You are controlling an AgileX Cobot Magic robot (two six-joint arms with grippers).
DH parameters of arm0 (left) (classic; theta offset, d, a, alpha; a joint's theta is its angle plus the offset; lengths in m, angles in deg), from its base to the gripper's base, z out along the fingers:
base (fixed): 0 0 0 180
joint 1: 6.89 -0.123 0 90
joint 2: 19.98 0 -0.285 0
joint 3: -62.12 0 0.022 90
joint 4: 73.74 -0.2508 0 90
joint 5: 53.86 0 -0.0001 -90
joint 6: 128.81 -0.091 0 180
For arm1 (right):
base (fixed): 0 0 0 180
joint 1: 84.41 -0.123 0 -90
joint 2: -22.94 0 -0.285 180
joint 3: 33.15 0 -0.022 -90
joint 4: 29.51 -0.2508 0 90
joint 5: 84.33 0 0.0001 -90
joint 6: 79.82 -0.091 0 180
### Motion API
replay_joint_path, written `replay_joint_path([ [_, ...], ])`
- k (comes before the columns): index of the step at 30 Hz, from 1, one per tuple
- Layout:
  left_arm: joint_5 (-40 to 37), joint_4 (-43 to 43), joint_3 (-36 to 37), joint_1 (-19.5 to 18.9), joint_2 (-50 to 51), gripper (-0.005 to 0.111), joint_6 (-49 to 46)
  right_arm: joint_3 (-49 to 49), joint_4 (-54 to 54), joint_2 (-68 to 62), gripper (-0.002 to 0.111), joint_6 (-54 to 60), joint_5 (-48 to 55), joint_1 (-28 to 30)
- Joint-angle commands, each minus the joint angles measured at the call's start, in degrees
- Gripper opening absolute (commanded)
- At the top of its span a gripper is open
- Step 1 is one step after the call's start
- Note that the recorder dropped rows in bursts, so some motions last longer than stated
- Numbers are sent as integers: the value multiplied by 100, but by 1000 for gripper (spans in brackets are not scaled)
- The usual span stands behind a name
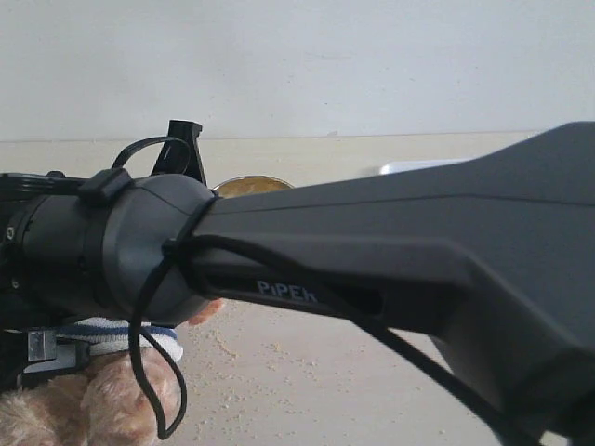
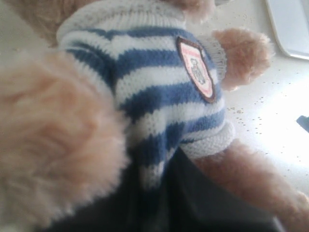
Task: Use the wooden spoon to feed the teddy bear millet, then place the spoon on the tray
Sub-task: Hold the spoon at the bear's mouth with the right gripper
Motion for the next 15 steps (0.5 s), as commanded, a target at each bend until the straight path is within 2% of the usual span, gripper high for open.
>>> replay_joint_path([
  [1, -55, 76, 14, -10, -68, 5, -27, 14, 79, -9, 0, -24, 13, 26],
  [15, -55, 76, 14, -10, -68, 5, -27, 14, -74, 5, 0, -404, 13, -132],
])
